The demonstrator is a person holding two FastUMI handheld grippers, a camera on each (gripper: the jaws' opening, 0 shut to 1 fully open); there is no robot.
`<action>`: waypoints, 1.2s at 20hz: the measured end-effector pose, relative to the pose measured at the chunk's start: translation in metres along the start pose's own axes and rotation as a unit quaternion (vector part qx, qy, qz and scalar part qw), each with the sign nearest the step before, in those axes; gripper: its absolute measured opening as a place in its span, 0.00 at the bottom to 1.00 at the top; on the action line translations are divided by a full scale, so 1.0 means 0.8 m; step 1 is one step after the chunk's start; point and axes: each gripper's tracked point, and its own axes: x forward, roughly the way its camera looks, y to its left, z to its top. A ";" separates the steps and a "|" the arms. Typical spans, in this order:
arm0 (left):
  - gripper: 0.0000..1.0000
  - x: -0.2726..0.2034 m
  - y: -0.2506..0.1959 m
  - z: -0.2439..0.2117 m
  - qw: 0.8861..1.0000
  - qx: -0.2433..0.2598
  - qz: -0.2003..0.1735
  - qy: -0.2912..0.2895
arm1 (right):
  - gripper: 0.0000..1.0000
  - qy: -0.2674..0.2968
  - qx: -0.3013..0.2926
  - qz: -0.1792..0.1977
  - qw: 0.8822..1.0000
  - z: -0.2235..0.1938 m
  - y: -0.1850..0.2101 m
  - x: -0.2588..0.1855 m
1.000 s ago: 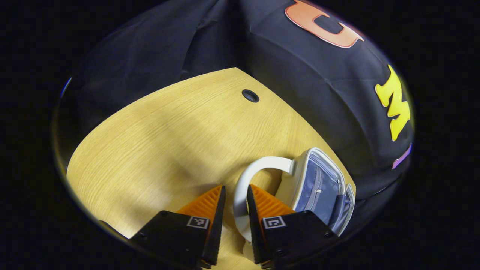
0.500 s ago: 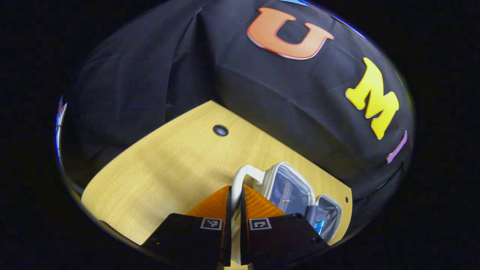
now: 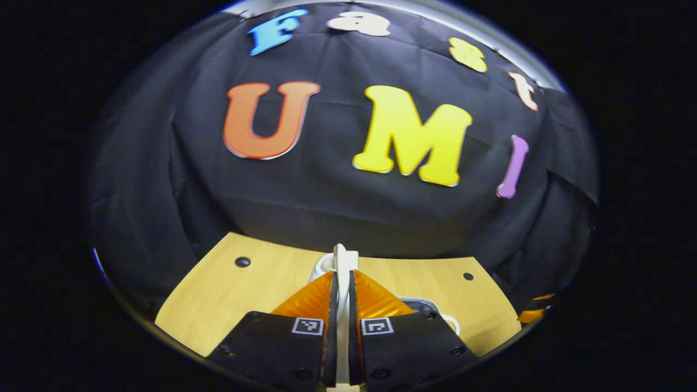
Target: First open the suitcase, pack the skin care products into it, and then close the suitcase.
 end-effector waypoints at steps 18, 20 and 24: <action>0.11 0.067 -0.316 -0.219 0.986 0.065 -0.108 0.112 | 0.81 0.019 0.032 -0.127 0.991 -0.023 -0.191 -0.061; 0.12 0.075 -0.323 -0.244 0.984 0.064 -0.106 0.127 | 0.77 0.024 0.035 -0.129 0.991 -0.026 -0.196 -0.061; 0.12 0.086 -0.337 -0.280 0.981 0.081 -0.098 0.143 | 0.82 0.041 0.048 -0.114 0.991 -0.039 -0.191 -0.052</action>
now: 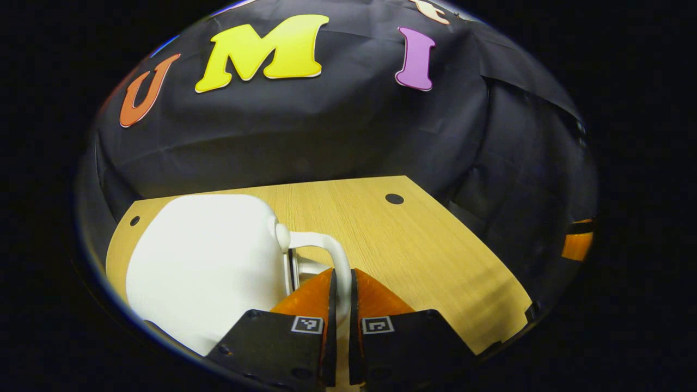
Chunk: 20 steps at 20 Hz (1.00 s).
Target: First open the suitcase, pack the skin care products into it, and then close the suitcase.
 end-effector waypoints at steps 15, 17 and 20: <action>0.89 -0.101 0.045 0.081 0.994 -0.045 0.060 -0.080 | 0.81 -0.078 -0.053 0.047 0.994 0.073 0.086 -0.004; 0.90 -0.145 0.070 0.118 0.987 -0.057 0.087 -0.123 | 0.81 -0.106 -0.061 0.065 0.990 0.098 0.118 -0.009; 0.93 -0.201 0.110 0.171 0.974 -0.044 0.125 -0.182 | 0.82 -0.156 -0.077 0.097 0.980 0.147 0.172 -0.024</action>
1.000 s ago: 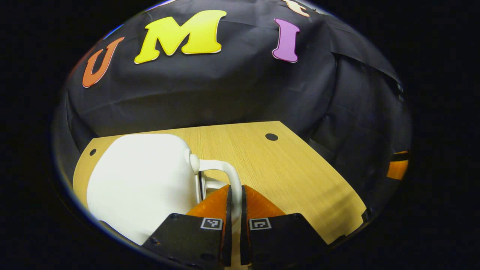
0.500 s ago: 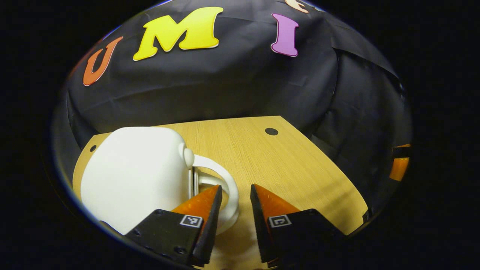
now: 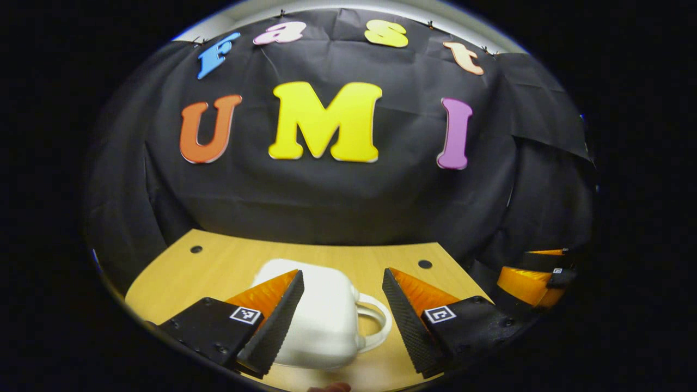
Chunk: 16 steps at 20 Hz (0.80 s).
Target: First open the suitcase, pack the skin care products into it, and then close the suitcase.
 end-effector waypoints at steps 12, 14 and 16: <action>0.94 -0.052 0.033 0.078 0.997 0.006 0.013 -0.082 | 0.81 -0.057 -0.004 0.021 0.998 0.059 0.068 -0.017; 0.94 -0.053 0.033 0.075 0.997 -0.001 0.011 -0.078 | 0.81 -0.052 0.001 0.015 0.999 0.058 0.064 -0.016; 0.95 -0.052 0.033 0.073 0.997 -0.001 0.011 -0.075 | 0.81 -0.050 0.005 0.011 0.999 0.055 0.059 -0.016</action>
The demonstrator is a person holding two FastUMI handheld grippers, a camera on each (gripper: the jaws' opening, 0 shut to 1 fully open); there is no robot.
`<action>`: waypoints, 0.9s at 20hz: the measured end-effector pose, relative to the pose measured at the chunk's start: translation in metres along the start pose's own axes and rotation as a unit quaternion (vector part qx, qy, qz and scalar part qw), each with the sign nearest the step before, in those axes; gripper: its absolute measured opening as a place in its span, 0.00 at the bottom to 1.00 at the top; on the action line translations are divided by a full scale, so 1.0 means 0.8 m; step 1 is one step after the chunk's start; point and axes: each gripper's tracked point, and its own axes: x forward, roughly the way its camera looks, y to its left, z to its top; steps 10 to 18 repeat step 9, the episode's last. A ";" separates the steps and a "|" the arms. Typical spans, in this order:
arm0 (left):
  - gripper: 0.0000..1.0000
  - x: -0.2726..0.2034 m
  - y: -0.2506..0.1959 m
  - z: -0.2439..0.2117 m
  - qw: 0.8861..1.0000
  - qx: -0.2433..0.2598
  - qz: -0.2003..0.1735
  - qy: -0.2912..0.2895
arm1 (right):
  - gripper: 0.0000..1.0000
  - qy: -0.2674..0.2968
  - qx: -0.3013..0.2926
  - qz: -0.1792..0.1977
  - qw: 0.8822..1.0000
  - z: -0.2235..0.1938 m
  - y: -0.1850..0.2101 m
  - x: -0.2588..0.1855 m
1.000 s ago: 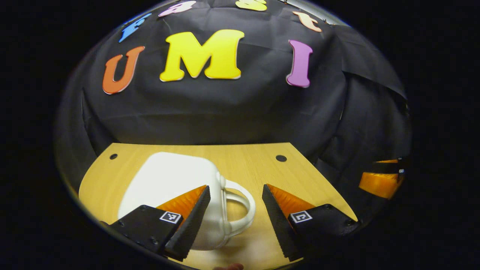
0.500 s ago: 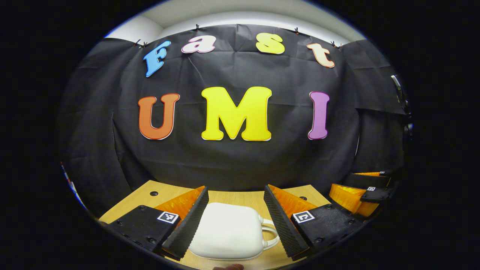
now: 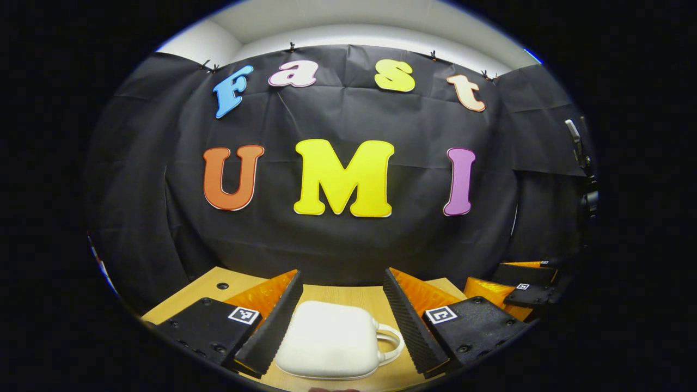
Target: First open the suitcase, pack the skin care products into it, and then close the suitcase.
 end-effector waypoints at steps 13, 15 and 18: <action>0.95 0.002 -0.004 -0.006 1.000 0.000 -0.011 0.012 | 0.77 0.010 -0.005 0.011 1.000 -0.010 0.000 0.004; 0.95 0.002 -0.004 -0.006 1.000 0.000 -0.011 0.012 | 0.77 0.010 -0.005 0.011 1.000 -0.010 0.000 0.004; 0.95 0.002 -0.004 -0.006 1.000 0.000 -0.011 0.012 | 0.77 0.010 -0.005 0.011 1.000 -0.010 0.000 0.004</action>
